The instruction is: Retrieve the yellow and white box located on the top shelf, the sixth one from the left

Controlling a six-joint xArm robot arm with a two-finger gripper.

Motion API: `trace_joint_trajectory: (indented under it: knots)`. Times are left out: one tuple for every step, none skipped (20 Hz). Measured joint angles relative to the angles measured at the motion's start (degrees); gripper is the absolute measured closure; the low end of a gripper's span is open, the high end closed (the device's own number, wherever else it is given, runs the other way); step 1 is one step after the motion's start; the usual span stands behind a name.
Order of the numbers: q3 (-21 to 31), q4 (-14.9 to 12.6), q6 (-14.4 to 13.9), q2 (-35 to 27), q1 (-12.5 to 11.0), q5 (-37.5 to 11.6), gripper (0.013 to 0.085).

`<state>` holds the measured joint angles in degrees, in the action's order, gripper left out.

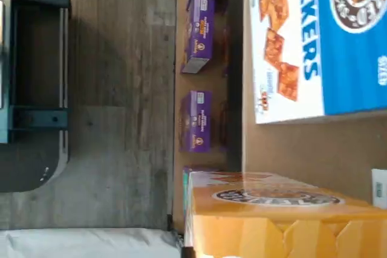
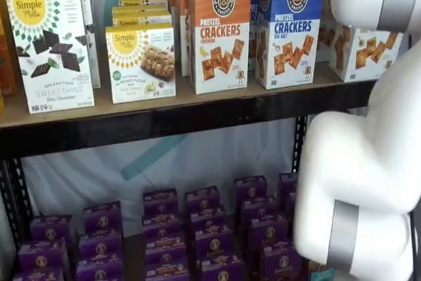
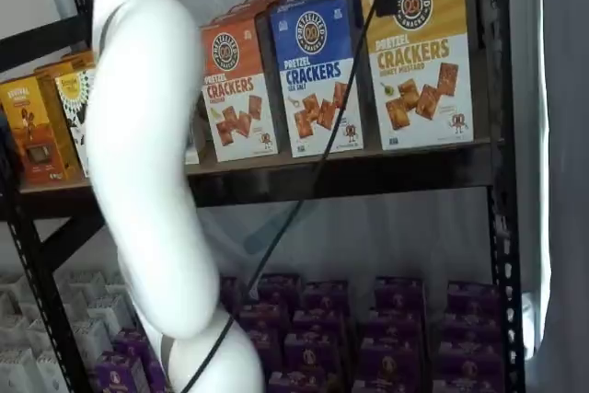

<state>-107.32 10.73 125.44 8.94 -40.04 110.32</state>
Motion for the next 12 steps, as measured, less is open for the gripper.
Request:
trace_joint_trajectory:
  knots:
    - [0.5, -0.2, 0.2, 0.7, -0.1, 0.4, 0.037]
    - [1.5, -0.5, 0.4, 1.7, -0.2, 0.8, 0.037]
    - [2.5, -0.9, 0.5, 2.8, -0.2, 1.2, 0.037]
    - [3.4, -1.2, 0.5, 3.6, -0.1, 1.3, 0.037]
    - [4.7, -1.6, 0.5, 4.8, 0.2, 1.5, 0.037]
    - [5.6, -1.8, 0.4, 5.7, 0.4, 1.7, 0.037]
    - [6.7, -2.1, 0.2, 6.6, 0.7, 1.9, 0.037]
    - [7.5, -2.3, 0.0, 7.3, 1.0, 2.0, 0.037]
    - [8.2, -2.7, -0.3, 7.9, 1.4, 2.4, 0.037]
    - [8.9, -2.9, -0.6, 8.5, 1.8, 2.6, 0.037]
    - [10.4, -3.2, -1.2, 9.7, 2.5, 2.7, 0.037]
    - [11.3, -3.4, -1.6, 10.5, 3.0, 2.7, 0.037]
